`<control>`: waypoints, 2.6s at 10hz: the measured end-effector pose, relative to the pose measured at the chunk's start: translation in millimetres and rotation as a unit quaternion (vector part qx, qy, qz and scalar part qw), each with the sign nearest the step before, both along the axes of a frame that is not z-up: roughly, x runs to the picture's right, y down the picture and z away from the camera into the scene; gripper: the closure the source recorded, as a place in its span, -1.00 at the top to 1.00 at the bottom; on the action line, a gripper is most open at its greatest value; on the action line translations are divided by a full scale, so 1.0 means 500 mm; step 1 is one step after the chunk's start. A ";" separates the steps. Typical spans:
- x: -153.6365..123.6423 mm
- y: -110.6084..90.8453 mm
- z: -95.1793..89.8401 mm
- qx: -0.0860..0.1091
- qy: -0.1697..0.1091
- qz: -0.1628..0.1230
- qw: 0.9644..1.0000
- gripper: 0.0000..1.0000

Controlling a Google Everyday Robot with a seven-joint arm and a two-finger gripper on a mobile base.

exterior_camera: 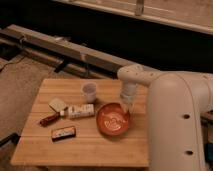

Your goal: Drag the ceramic bowl in a circle

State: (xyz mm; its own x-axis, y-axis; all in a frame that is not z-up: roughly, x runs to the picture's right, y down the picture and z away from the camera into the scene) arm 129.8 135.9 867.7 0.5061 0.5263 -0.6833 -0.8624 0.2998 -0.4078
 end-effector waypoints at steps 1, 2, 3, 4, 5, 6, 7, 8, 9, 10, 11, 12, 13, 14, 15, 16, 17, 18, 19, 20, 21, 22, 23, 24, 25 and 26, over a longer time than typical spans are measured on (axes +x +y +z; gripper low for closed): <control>-0.001 -0.009 0.011 0.003 0.003 0.006 1.000 -1.00; -0.007 -0.020 0.024 0.006 0.006 0.012 1.000 -1.00; -0.014 -0.036 0.043 0.013 0.019 0.027 0.999 -1.00; -0.010 -0.055 0.063 0.020 0.038 0.046 0.998 -1.00; -0.004 -0.062 0.072 0.023 0.051 0.058 0.997 -1.00; 0.000 -0.070 0.083 0.028 0.076 0.077 0.994 -1.00; 0.006 -0.079 0.095 0.032 0.101 0.095 0.990 -1.00; 0.010 -0.090 0.109 0.036 0.123 0.110 0.986 -1.00; 0.023 -0.101 0.122 0.041 0.152 0.128 0.979 -1.00; 0.042 -0.107 0.131 0.043 0.182 0.145 0.972 -1.00; 0.063 -0.110 0.136 0.043 0.205 0.155 0.965 -1.00; 0.090 -0.113 0.142 0.044 0.225 0.166 0.959 -1.00; 0.099 -0.108 0.140 0.042 0.229 0.166 0.958 -1.00; 0.099 -0.109 0.139 0.042 0.229 0.165 0.959 -1.00; 0.096 -0.110 0.139 0.042 0.228 0.163 0.959 -1.00; 0.097 -0.109 0.139 0.042 0.228 0.165 0.959 -1.00; 0.097 -0.110 0.139 0.042 0.228 0.166 0.958 -1.00; 0.097 -0.109 0.139 0.042 0.228 0.166 0.959 -1.00; 0.096 -0.110 0.139 0.042 0.228 0.165 0.959 -1.00; 0.096 -0.110 0.139 0.042 0.227 0.166 0.959 -1.00; 0.096 -0.109 0.138 0.042 0.227 0.166 0.959 -1.00; 0.103 -0.108 0.136 0.042 0.228 0.171 0.958 -1.00; 0.123 -0.102 0.121 0.035 0.223 0.187 0.956 -1.00; 0.163 -0.093 0.096 0.031 0.210 0.204 0.956 -1.00; 0.191 -0.084 0.078 0.027 0.203 0.215 0.955 -1.00; 0.231 -0.074 0.054 0.025 0.191 0.229 0.954 -1.00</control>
State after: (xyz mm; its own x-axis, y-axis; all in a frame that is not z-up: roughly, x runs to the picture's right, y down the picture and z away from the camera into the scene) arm 245.2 99.0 894.7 -0.0656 0.6688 -0.7406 -0.9905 -0.1338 -0.0331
